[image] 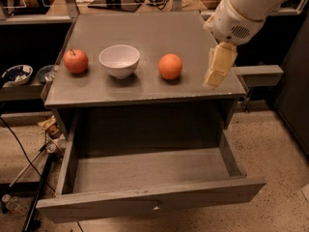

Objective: Place orange into top drawer

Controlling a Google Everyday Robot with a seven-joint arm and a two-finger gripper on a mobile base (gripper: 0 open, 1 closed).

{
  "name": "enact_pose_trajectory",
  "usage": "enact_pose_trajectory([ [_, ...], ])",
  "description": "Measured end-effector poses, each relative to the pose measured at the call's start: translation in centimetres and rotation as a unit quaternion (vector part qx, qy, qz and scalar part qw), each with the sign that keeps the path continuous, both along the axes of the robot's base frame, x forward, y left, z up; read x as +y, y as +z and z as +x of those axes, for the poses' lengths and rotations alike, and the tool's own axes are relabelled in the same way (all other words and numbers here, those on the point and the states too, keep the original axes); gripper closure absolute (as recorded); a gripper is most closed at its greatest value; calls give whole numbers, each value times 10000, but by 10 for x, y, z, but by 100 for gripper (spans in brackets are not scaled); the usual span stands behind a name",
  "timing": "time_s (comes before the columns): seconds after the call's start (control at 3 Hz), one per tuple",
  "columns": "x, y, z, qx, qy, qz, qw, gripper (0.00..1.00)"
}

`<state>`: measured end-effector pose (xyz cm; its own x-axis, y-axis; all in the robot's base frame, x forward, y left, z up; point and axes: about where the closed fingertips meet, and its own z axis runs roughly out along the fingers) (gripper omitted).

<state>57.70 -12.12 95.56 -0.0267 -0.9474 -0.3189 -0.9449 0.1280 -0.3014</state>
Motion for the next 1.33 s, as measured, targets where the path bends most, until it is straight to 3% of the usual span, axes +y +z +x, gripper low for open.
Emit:
enact_pose_trajectory([
  [0.33,0,0,0,0,0,0,10000,0],
  [0.67,27,-20,48,63,253,45,9997,0],
  [1.0,27,-20,49,63,253,45,9997,0],
  [1.33,29,-20,67,65,252,72,9996,0],
])
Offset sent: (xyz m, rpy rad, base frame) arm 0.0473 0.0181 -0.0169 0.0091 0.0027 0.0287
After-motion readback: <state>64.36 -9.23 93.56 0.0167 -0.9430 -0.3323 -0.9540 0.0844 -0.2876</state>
